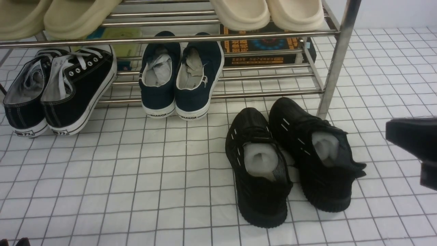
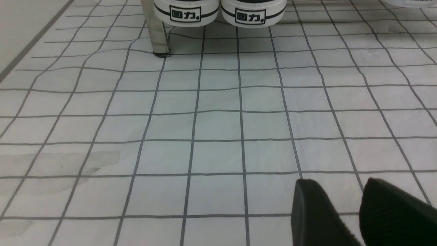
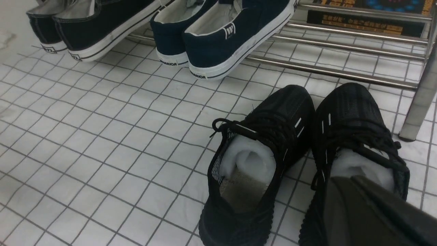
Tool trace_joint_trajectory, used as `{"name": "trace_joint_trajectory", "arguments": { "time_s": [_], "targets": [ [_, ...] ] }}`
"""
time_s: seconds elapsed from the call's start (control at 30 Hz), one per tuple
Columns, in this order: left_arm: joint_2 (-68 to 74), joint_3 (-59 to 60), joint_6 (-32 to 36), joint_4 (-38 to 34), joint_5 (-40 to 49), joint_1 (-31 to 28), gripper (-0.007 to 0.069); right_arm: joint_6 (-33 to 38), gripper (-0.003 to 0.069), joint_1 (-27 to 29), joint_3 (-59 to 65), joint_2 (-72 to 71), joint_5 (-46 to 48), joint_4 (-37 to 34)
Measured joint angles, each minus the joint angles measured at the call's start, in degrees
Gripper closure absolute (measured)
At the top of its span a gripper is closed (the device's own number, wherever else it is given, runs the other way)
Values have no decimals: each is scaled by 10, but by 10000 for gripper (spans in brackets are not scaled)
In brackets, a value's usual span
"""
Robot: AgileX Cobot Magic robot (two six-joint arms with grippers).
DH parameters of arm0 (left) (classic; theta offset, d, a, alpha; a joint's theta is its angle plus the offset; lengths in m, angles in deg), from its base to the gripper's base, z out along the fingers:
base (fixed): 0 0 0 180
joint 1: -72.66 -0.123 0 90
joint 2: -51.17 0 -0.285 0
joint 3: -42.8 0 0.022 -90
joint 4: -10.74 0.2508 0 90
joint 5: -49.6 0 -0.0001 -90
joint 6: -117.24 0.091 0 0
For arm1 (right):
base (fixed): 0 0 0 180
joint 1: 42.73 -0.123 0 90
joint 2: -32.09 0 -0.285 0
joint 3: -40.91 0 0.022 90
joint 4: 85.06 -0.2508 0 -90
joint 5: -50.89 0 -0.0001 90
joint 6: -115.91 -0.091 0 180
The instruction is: Take the shoes off the shelf with your hand from the white checkered tablecloth.
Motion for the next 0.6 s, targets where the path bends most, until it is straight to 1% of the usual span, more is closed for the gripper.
{"name": "trace_joint_trajectory", "arguments": {
  "time_s": [0.3,0.6],
  "targets": [
    [0,0,0,0,1,0,385,0,665,0,29,-1,-8,0],
    [0,0,0,0,1,0,385,0,659,0,30,-1,-1,-2]
  ]
}}
